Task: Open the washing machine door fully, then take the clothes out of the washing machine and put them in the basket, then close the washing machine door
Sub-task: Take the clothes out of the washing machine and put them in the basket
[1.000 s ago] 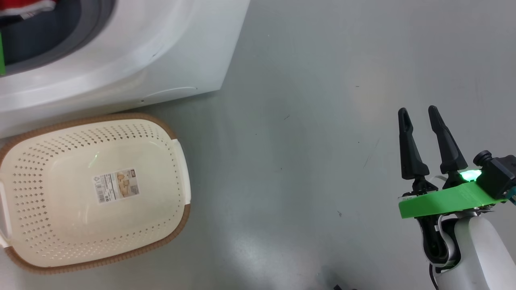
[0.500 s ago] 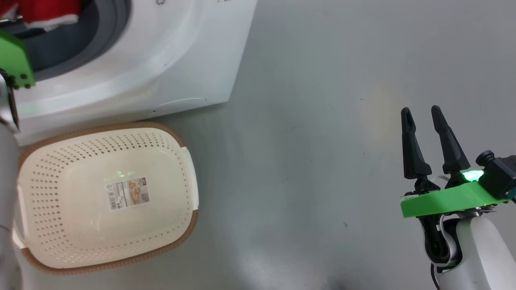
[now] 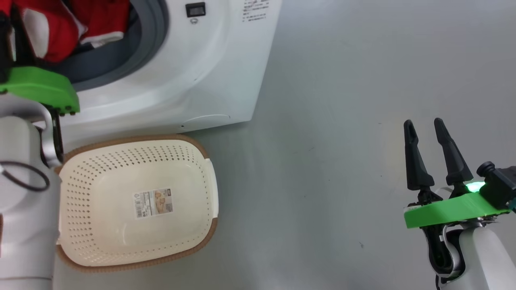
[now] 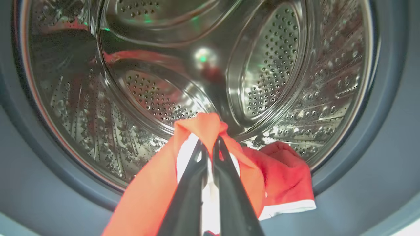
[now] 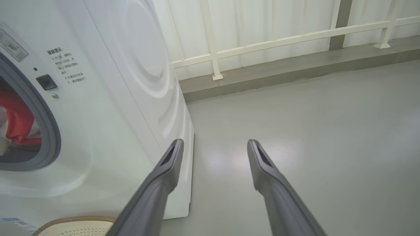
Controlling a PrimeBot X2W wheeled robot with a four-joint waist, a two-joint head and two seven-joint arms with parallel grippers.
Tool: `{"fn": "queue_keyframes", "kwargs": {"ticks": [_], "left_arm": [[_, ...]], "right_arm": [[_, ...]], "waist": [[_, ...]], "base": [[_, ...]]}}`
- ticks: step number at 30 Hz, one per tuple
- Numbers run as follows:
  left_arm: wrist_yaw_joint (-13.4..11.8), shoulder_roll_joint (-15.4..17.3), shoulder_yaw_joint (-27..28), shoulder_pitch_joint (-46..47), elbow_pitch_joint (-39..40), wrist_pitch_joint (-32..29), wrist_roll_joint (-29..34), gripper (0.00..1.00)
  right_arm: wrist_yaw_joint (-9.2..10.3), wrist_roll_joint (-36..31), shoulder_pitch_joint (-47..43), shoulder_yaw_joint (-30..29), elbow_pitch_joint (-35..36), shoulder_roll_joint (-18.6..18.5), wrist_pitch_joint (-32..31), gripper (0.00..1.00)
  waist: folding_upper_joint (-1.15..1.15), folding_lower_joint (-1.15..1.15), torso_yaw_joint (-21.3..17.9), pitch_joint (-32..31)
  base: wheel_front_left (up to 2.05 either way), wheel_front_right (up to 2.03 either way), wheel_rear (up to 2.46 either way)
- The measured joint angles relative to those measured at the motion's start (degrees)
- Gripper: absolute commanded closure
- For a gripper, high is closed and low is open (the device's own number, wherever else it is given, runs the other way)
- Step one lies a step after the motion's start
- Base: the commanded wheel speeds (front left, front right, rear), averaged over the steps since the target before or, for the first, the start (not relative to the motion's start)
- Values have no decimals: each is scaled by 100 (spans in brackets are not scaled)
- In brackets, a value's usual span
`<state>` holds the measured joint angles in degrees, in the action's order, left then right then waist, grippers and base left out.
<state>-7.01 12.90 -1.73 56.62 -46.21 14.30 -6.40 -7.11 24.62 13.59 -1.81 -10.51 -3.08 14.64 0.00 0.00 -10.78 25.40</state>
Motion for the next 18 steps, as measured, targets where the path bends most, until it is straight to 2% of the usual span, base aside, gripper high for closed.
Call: {"fn": "queue_keyframes", "kwargs": {"ticks": [9,18], "left_arm": [[60,-214,285,-1079,1720,0,-24,100],[257,-505,526,-2127,3296,3,38,100]], "right_arm": [[0,-1,-78,-7,2,-8,0,0],[0,-1,-214,-15,0,-21,0,0]], "waist": [[0,0,127,-215],[0,0,162,-309]], "base": [[0,0,0],[0,0,0]]}}
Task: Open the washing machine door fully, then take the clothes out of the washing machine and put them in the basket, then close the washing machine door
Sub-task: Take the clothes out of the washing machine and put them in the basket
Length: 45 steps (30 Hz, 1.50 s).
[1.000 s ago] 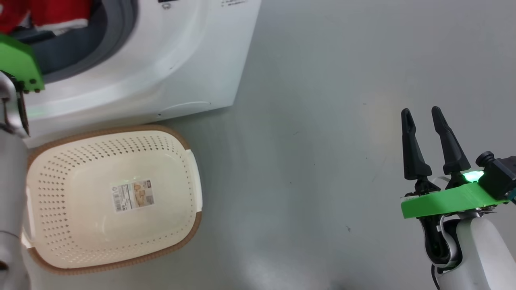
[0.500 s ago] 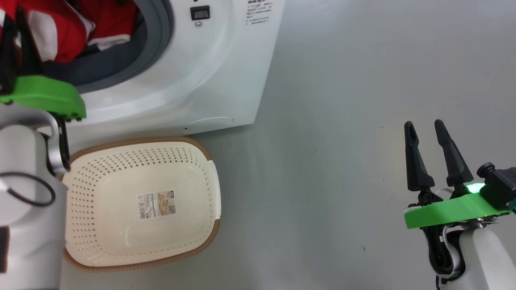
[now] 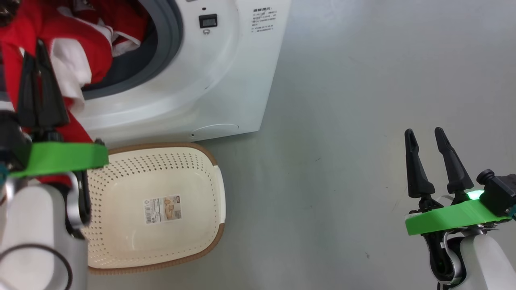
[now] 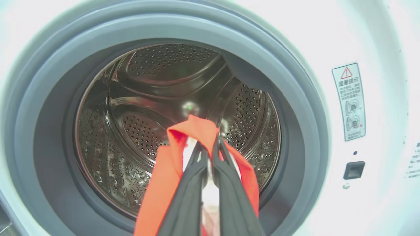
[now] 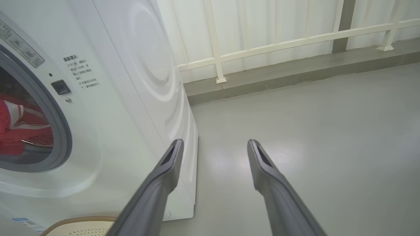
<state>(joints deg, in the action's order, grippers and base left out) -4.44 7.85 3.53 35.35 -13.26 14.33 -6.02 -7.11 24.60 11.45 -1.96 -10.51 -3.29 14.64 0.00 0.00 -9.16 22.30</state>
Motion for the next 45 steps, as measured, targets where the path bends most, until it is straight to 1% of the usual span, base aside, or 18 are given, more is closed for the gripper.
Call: {"fn": "queue_keyframes", "kwargs": {"ticks": [5,10,17,20,26,33,34,39,41,42,45], "left_arm": [[94,-161,113,-542,511,31,73,100],[96,-348,250,-977,1069,38,100,100],[94,-511,250,-1347,1672,38,151,100],[87,-519,224,-1446,1812,40,140,100],[77,-549,56,-1656,1243,40,49,100],[112,-555,21,-1589,144,38,-22,100],[155,-555,20,-1534,-15,37,-22,100],[247,-558,20,-1114,-742,38,-3,92],[307,-563,24,-932,-1049,38,-1,91],[307,-563,24,-932,-1049,38,-1,90],[401,-565,48,-634,-1563,38,56,89]], "right_arm": [[0,0,-7,-1,7,-2,0,0],[0,0,-82,-7,10,-10,0,0],[0,0,-81,-12,20,-23,0,0],[0,0,-81,-15,32,-32,0,0],[0,0,-69,-9,48,-32,0,0],[0,1,-52,-2,102,-26,0,0],[0,2,-36,-3,107,-25,0,0],[0,3,109,-21,156,-20,0,0],[0,10,176,-35,163,-16,0,0],[0,10,176,-35,163,-16,0,0],[0,10,251,-60,187,-13,0,0]], "waist": [[0,0,10,-36],[0,0,37,-72],[0,0,93,-57],[0,0,112,-20],[0,0,114,116],[0,0,72,371],[0,0,64,417],[0,0,24,668],[0,0,10,778],[0,0,10,778],[0,0,-9,947]], "base": [[0,0,0],[0,0,0],[0,0,0],[0,0,0],[0,0,0],[0,0,0],[0,0,0],[0,0,0],[0,0,0],[0,0,0],[0,0,0]]}}
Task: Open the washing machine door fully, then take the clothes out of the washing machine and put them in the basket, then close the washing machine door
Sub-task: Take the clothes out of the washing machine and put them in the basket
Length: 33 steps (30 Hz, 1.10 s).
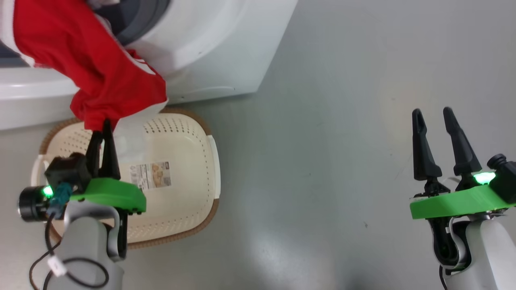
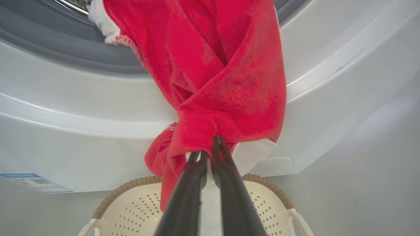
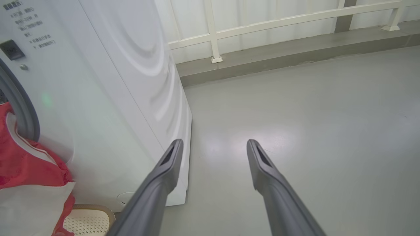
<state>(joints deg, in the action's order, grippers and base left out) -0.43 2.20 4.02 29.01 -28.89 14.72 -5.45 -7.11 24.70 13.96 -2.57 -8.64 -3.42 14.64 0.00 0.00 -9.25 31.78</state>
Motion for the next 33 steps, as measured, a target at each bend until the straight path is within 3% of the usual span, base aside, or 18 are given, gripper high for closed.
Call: {"fn": "queue_keyframes", "kwargs": {"ticks": [9,13,14,15,16,26,33], "left_arm": [[105,-5,8,893,-1355,0,164,84],[104,-5,10,1226,-1762,0,203,68],[104,-2,13,1291,-1825,0,203,55],[104,0,18,1360,-1882,0,203,21],[103,1,23,1419,-1926,0,203,0],[99,1,134,1558,-2036,0,202,0],[151,-10,175,1416,-1681,0,168,0]], "right_arm": [[0,1,241,-8,55,12,0,0],[0,1,311,-2,83,14,0,0],[0,2,312,-2,86,14,0,0],[0,2,315,-1,86,15,0,0],[0,2,324,0,86,16,0,0],[0,5,417,3,73,16,0,0],[0,1,410,5,46,15,0,0]], "waist": [[0,0,-44,478],[0,0,-56,647],[0,0,-59,681],[0,0,-63,710],[0,0,-68,733],[0,0,-81,703],[0,0,-8,539]], "base": [[0,0,0],[0,0,0],[0,0,0],[0,0,0],[0,0,0],[0,0,0],[0,0,0]]}}
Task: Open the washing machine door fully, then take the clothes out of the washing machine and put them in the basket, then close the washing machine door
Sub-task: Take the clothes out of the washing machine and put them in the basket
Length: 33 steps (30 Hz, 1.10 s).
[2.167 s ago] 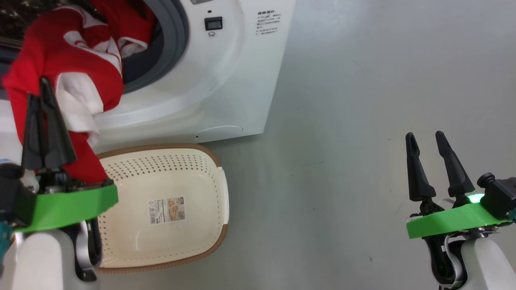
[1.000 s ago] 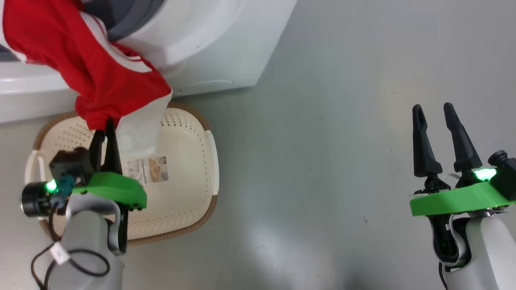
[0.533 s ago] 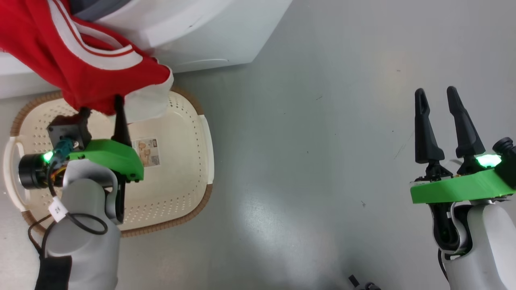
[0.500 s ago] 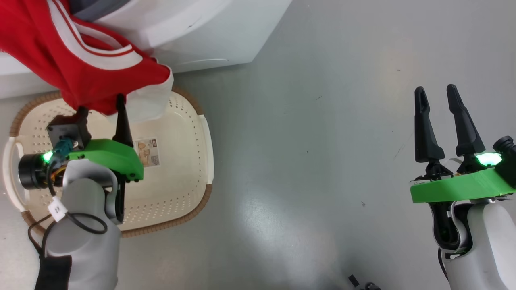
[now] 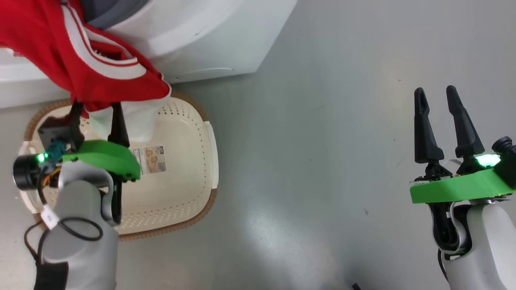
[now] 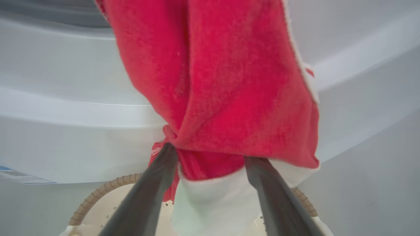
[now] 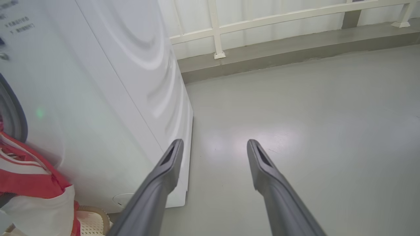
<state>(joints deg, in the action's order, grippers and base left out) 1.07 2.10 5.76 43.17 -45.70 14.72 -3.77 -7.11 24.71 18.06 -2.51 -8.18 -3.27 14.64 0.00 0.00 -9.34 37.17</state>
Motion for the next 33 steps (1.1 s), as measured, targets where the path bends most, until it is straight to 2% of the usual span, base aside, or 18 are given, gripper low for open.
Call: {"fn": "queue_keyframes", "kwargs": {"ticks": [8,20,25,33], "left_arm": [[56,-33,-57,-566,757,0,-76,0],[140,-34,-446,-1293,2225,0,-333,0],[78,-33,-606,-1677,2856,0,-342,0],[-160,-25,-749,-2255,3711,0,-346,0]], "right_arm": [[0,-2,-46,7,-14,-26,0,0],[0,-10,-269,48,-53,-92,0,0],[0,-10,-275,48,-49,-140,0,0],[0,-10,-406,36,-46,-182,0,0]], "waist": [[0,0,119,-233],[0,0,280,-518],[0,0,330,-610],[0,0,405,-695]], "base": [[0,0,0],[0,0,0],[0,0,0],[0,0,0]]}}
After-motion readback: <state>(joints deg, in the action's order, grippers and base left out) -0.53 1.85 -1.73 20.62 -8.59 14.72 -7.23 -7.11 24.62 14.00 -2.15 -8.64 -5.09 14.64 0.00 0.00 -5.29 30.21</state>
